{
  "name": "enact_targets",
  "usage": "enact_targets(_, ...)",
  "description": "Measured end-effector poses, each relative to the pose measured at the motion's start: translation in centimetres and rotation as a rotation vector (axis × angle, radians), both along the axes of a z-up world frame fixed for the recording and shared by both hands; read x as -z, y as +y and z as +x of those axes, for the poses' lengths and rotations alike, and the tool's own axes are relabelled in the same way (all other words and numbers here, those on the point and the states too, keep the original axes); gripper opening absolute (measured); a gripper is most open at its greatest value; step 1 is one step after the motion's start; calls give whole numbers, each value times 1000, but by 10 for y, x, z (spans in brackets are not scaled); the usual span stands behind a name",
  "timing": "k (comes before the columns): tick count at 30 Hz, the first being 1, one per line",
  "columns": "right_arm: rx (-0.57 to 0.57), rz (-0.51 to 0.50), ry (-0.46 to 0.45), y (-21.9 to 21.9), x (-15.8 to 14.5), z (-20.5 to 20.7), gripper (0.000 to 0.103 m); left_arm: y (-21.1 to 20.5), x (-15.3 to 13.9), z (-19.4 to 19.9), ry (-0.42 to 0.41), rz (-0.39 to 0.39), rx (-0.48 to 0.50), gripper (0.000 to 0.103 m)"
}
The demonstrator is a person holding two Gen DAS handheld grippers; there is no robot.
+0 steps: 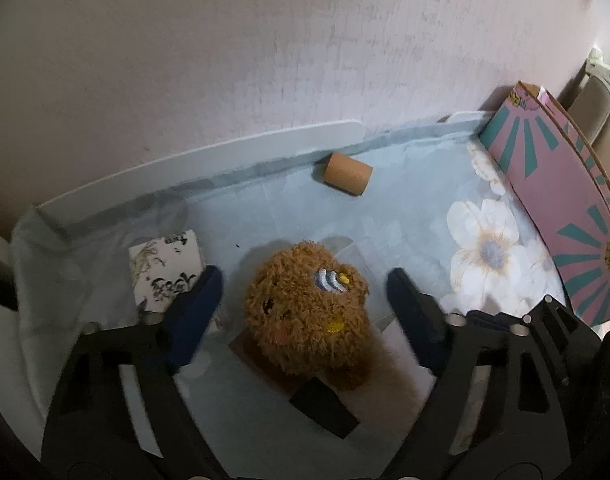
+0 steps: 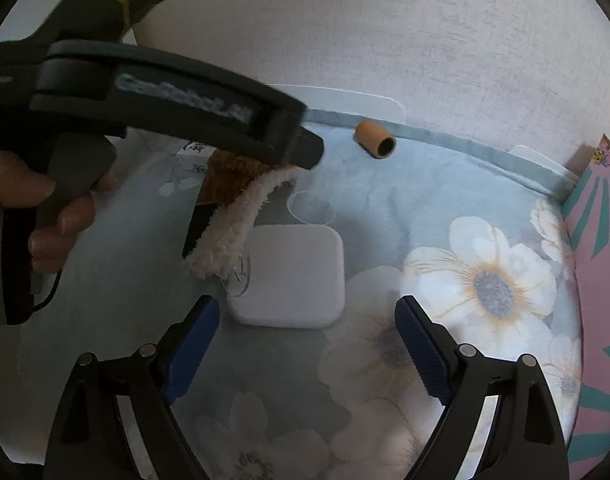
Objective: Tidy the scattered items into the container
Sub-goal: 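Grasp the brown teddy bear with the left gripper while the right grasps the white square pad, then carry the teddy bear and white pad over the cardboard box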
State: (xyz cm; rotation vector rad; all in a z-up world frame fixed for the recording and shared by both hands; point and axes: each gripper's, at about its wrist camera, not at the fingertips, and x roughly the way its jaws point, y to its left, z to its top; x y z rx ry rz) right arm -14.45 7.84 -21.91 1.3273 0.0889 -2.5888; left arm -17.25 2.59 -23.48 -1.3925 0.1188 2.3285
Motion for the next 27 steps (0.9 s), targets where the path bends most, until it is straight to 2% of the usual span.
enact_targets(2, -3, 4, 7, -2, 1, -2, 87, -2, 1, 1, 1, 39, 13, 67)
enact_targets(3, -1, 9, 7, -3, 3, -4, 87, -3, 0, 1, 4, 46, 19, 60)
enact_targets(4, -1, 12, 7, -4, 4, -6, 87, -3, -1, 1, 10, 51, 25, 56)
enact_targets(5, -1, 22, 12, -4, 4, -7, 87, -2, -1, 1, 14, 51, 26, 46)
enact_targets(6, -4, 40, 14, -6, 4, -9, 86, -3, -1, 1, 15, 36, 23, 43)
enact_targets(7, -8, 51, 19, -7, 4, -10, 83, -4, 1, 0, 7, 38, 23, 42)
enact_targets(9, -24, 48, 34, -7, 2, -12, 65, -8, 1, 0, 5, 62, 10, 40)
enact_targets(11, -34, 50, 37, -8, 0, -13, 59, -11, 1, 0, 4, 73, 0, 38)
enact_targets(16, -31, 41, 39, -2, -5, -11, 59, -17, -11, 4, 17, 106, -24, 37)
enact_targets(20, -57, 45, 67, 2, -20, -6, 59, -22, -33, 8, 30, 147, -64, 37)
enact_targets(27, -72, 29, 117, 25, -61, 5, 59, -26, -102, 16, 105, 216, -126, 37)
